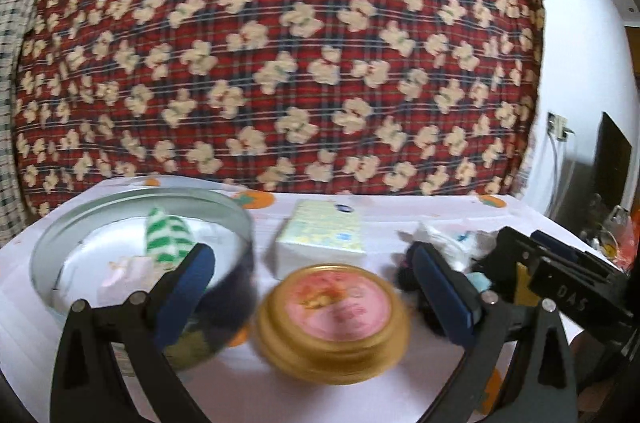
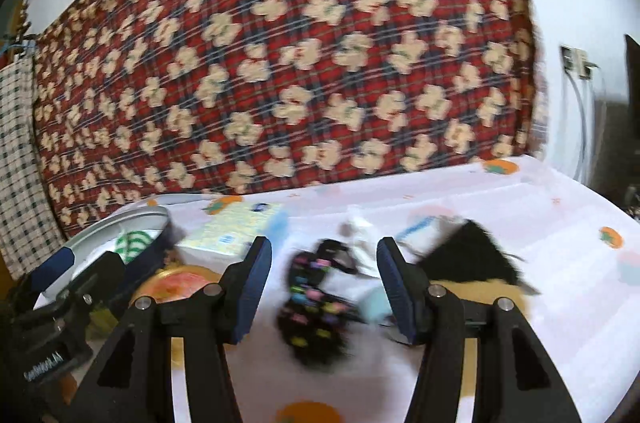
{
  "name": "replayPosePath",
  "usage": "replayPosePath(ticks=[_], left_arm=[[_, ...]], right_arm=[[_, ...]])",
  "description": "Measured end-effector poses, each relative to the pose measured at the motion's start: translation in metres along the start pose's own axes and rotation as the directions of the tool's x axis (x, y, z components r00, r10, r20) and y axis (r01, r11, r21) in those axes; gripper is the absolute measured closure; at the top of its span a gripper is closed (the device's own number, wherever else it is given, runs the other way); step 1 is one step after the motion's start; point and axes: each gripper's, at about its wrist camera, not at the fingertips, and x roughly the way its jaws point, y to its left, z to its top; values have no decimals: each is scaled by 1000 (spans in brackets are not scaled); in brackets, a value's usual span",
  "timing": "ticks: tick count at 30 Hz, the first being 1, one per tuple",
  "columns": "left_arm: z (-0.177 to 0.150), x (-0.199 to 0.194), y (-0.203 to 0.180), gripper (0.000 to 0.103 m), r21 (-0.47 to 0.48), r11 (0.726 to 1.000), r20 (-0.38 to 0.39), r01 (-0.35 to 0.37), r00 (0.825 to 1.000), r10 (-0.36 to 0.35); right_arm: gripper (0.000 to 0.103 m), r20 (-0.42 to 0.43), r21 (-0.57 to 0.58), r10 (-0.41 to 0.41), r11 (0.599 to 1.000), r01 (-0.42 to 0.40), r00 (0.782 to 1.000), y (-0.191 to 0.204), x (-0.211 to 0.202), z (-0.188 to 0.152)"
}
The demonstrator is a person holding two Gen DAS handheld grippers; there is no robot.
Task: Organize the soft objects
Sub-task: 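Grasp the yellow sponge with the right gripper while the left gripper approaches the beaded hair tie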
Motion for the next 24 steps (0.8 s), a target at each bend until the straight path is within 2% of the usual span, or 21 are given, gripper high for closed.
replayPosePath(ticks=[5, 9, 13, 20, 24], left_arm=[[-1, 4, -28, 2, 51, 996, -15, 67, 998, -67], [-2, 11, -54, 2, 94, 988, -50, 123, 992, -119], [-3, 17, -73, 2, 126, 984, -75, 129, 990, -121], [-5, 25, -91, 2, 147, 980, -113, 137, 986, -121], [-5, 34, -104, 2, 157, 976, -147, 148, 981, -125]], right_arm=[[46, -25, 48, -59, 997, 60, 998, -40, -15, -2], [46, -81, 70, -114, 990, 120, 990, -67, -21, -3], [46, -148, 92, -118, 987, 132, 982, -88, -21, -7], [46, -196, -27, -170, 985, 168, 966, -87, -18, -10], [46, -199, 39, -157, 985, 168, 967, -104, -19, -11]])
